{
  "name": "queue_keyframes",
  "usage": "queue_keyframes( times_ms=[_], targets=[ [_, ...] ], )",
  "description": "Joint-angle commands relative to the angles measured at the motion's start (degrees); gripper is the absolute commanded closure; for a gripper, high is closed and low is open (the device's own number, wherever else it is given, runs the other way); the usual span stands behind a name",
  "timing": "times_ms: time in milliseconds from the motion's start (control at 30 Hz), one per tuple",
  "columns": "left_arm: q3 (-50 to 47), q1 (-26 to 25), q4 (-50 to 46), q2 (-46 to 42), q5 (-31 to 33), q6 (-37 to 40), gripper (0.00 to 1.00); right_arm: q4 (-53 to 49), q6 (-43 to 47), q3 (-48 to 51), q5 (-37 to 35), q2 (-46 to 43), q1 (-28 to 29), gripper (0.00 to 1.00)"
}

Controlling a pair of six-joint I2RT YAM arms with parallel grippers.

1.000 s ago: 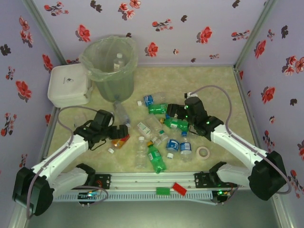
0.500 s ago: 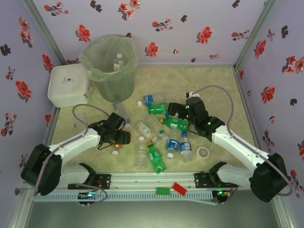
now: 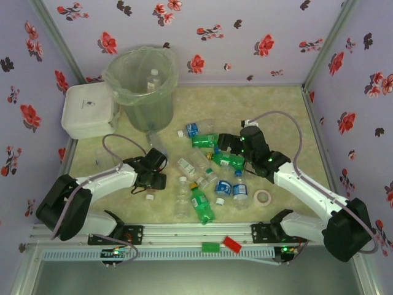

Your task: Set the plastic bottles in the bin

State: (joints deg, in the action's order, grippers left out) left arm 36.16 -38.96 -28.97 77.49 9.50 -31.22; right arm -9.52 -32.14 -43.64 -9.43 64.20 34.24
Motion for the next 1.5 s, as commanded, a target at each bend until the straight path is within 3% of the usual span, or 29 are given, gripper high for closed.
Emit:
queue_keyframes(
  times_ms=[0, 300, 467, 600, 1033, 1467],
  targets=[
    [0.66, -0.42, -0.39, -2.25, 3.05, -0.66, 0.4, -1.12, -0.79, 0.74, -1.31, -1.13, 0.13, 0.0],
    [2.52, -0.11, -3.97, -14.59, 7.02, -1.83, 0.43, -0.34, -0.68, 0.82, 0.15, -1.14, 0.13, 0.01],
    [7.84, 0.43, -3.33, -24.4, 7.71, -0.17, 0.44, 0.02, -0.66, 0.77, 0.63, -1.08, 0.13, 0.0],
    [15.28, 0.57, -0.32, -26.01, 8.32, 3.97, 0.47, 0.96, -0.97, 1.26, 1.26, -0.99, 0.12, 0.0],
    [41.14, 3.39, 19.65, -6.96, 8.32, 23.24, 0.48, 1.89, -1.65, 1.36, 3.72, -1.05, 0.13, 0.0],
    [72.08, 15.85, 10.87, 18.25, 7.23, 34.16, 0.48, -0.83, -1.69, 2.54, 3.2, -4.39, 0.13, 0.0]
  ],
)
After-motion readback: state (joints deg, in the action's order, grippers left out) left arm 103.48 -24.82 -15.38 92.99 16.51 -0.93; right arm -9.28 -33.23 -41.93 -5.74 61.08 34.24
